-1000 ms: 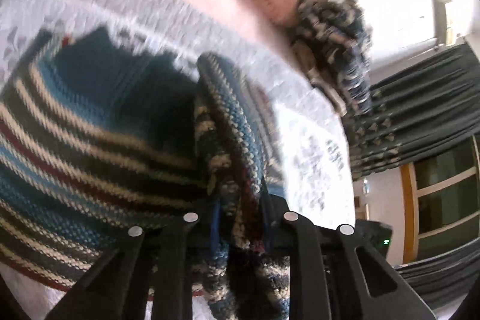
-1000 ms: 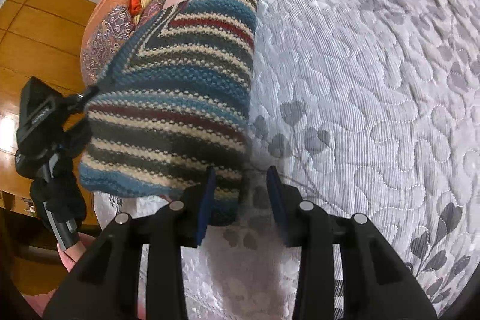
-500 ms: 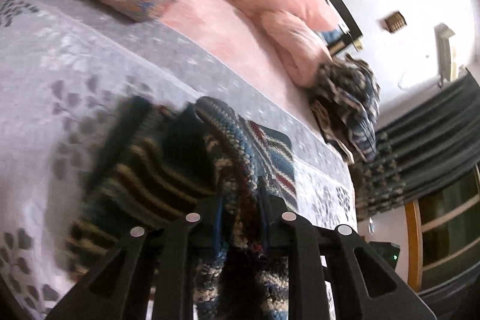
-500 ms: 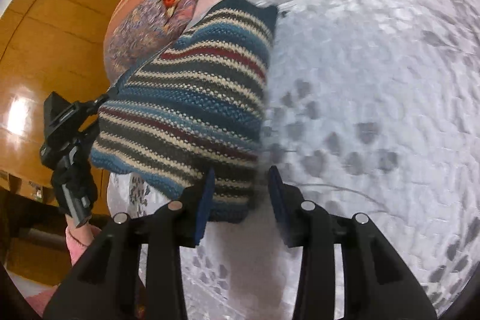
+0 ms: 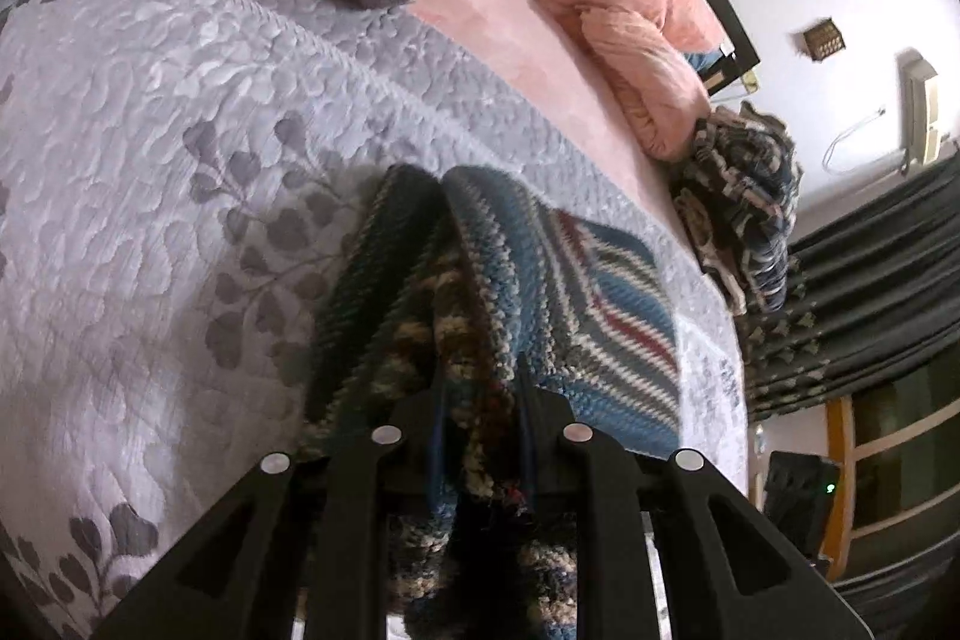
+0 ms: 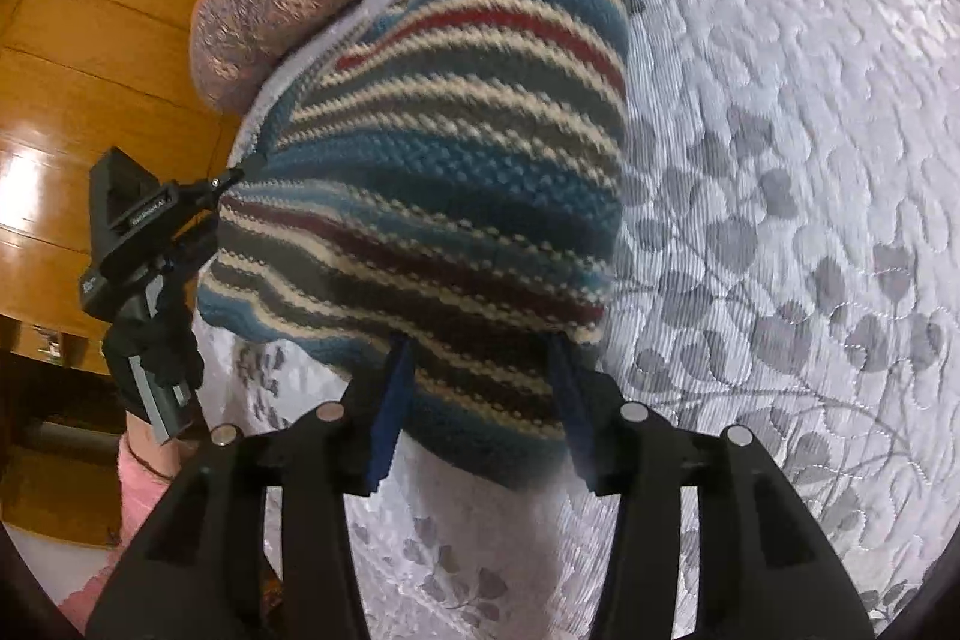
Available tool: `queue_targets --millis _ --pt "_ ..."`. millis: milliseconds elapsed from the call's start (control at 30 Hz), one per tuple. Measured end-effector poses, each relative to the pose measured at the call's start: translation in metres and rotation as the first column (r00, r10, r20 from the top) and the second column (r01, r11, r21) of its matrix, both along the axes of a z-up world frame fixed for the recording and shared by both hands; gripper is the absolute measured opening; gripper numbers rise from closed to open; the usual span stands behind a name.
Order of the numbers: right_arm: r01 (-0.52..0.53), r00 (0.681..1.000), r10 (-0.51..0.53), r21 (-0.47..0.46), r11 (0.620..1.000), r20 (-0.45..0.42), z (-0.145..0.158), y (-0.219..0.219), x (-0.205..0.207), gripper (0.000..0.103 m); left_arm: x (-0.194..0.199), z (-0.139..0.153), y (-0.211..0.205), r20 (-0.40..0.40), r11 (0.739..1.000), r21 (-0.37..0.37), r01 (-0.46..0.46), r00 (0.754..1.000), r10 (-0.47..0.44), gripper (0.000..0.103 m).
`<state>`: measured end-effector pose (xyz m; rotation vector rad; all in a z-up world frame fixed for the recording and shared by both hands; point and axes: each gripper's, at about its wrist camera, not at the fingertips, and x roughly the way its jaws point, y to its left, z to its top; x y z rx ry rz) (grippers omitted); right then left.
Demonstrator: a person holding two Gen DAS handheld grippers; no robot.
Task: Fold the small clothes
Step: 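Grasp the other side of the folded sweater with the left gripper, then lift the held side and fold it over the sweater center with the left gripper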
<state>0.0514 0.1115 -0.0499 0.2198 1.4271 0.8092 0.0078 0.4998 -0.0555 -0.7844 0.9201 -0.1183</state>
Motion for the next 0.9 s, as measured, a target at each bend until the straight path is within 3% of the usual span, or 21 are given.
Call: queue_targets --millis 200,367,467,533,567,700,767,900 --pt "0.017 1.000 -0.018 -0.069 0.997 -0.007 -0.020 0.005 0.000 0.032 0.005 -0.020 -0.005 -0.029 0.995 0.081 0.053 0.998 -0.051 0.019" --pt "0.020 1.000 -0.019 -0.117 0.993 0.013 -0.026 0.016 0.000 0.031 0.004 -0.022 -0.006 -0.034 0.995 0.080 0.051 0.998 -0.048 0.021" --pt "0.025 1.000 -0.024 -0.090 0.996 0.006 -0.019 0.014 -0.001 0.037 -0.009 -0.006 -0.004 -0.027 0.995 0.098 0.031 0.999 -0.028 0.024" --pt "0.036 0.999 -0.036 -0.044 0.998 0.000 -0.011 0.005 -0.006 0.054 -0.023 0.010 -0.006 -0.007 0.992 0.125 0.026 1.000 -0.026 0.023" --pt "0.042 0.999 -0.042 -0.031 0.999 0.002 -0.006 -0.002 -0.009 0.057 -0.034 0.020 -0.008 0.011 0.991 0.132 0.029 0.999 -0.031 0.024" --pt "0.072 0.997 -0.071 0.023 0.997 -0.035 -0.005 -0.020 -0.018 0.057 -0.065 0.045 -0.028 0.042 0.977 0.196 0.078 0.995 -0.088 0.039" --pt "0.084 0.993 -0.078 0.060 0.995 -0.083 -0.012 -0.025 -0.021 0.057 -0.068 0.043 -0.039 0.019 0.974 0.194 0.120 0.992 -0.126 0.040" --pt "0.099 0.988 -0.093 0.048 0.994 -0.123 -0.025 -0.024 -0.024 0.058 -0.064 0.029 -0.050 -0.036 0.967 0.211 0.140 0.990 -0.136 0.043"
